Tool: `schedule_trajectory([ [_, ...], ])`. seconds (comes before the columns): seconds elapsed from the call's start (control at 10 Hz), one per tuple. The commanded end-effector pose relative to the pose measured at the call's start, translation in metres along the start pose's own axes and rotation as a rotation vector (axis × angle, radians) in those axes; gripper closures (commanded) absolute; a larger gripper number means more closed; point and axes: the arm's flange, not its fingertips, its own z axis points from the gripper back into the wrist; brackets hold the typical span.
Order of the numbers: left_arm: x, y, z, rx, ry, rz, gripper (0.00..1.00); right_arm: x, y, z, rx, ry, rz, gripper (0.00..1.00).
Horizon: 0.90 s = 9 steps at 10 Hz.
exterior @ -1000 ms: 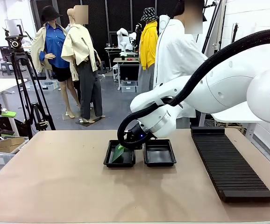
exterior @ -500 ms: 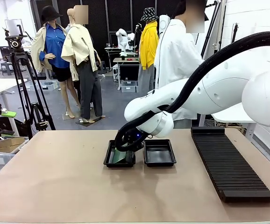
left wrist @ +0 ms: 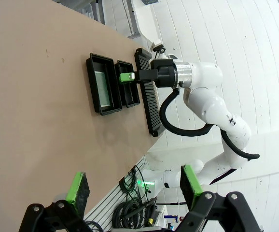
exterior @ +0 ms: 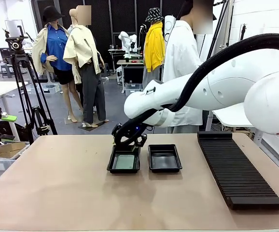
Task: Inspect and transfer BCBs to ESD trays.
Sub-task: Pick up the Blank PCB from the PCB Rack and place it in the left ESD tray, then pick up the ESD tray and place it on the left side of the table.
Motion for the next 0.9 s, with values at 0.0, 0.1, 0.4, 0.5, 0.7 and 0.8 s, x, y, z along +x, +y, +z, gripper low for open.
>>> schedule_trajectory([
  [0.0,-0.0003,-0.0032,0.0023,0.002,0.001,0.012,0.00,0.0149,0.0156,-0.0044,-0.043,0.019,-0.012,0.00],
  [0.1,-0.0003,-0.0032,0.0023,0.002,0.001,0.012,0.00,0.0183,0.0204,-0.0006,-0.067,0.034,-0.013,0.00],
  [0.4,-0.0003,-0.0032,0.0023,0.002,0.001,0.012,0.00,0.0100,0.0143,0.0041,-0.034,0.045,0.007,0.00],
  [0.5,-0.0003,-0.0032,0.0023,0.002,0.001,0.012,0.00,0.0100,0.0143,0.0041,-0.034,0.045,0.007,0.00],
  [0.7,-0.0003,-0.0032,0.0023,0.002,0.001,0.012,0.00,0.0100,0.0143,0.0041,-0.034,0.045,0.007,0.00],
  [0.8,-0.0003,-0.0032,0.0023,0.002,0.001,0.012,0.00,0.0100,0.0143,0.0041,-0.034,0.045,0.007,0.00],
])
